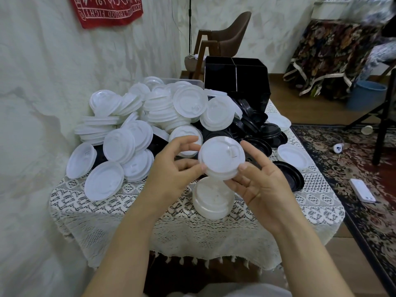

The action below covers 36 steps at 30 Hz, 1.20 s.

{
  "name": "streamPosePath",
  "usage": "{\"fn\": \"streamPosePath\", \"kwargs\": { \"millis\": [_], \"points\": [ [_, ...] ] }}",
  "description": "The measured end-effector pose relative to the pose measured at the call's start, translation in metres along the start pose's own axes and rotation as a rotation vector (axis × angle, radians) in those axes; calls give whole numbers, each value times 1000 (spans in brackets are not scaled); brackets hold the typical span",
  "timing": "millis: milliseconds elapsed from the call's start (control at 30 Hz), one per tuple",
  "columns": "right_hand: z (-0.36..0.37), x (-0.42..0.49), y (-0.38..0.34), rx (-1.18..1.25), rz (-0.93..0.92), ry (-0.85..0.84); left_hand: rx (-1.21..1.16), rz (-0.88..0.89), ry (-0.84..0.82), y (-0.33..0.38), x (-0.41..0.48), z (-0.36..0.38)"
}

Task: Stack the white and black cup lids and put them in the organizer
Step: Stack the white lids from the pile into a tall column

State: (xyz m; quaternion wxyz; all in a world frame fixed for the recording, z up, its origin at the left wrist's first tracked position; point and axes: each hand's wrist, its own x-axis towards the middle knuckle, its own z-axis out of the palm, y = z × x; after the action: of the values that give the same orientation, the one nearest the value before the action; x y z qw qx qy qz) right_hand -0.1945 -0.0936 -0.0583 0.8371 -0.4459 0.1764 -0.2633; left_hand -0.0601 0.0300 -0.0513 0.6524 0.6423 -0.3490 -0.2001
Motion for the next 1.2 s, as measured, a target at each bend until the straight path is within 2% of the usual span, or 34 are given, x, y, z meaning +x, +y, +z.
{"fn": "streamPosePath", "kwargs": {
  "millis": [133, 333, 533, 767, 967, 1200],
  "points": [
    [2, -1, 3, -80, -44, -22, -91, -31, 110, -2, 2, 3],
    [5, -3, 8, -470, -215, 83, -138, -102, -53, -6, 0, 5],
    [-5, -2, 10, -711, -317, 60, -304, -168, -31, -9, 1, 2],
    [-16, -1, 13, -988, -350, -180, -214, -176, -184, -11, -3, 0],
    [-24, -2, 13, -1067, -331, -143, -17, -138, -161, -10, -10, -7],
    [-25, -4, 24, -1154, -174, -216, 316, -219, -302, -15, -20, -12]
  ]
}}
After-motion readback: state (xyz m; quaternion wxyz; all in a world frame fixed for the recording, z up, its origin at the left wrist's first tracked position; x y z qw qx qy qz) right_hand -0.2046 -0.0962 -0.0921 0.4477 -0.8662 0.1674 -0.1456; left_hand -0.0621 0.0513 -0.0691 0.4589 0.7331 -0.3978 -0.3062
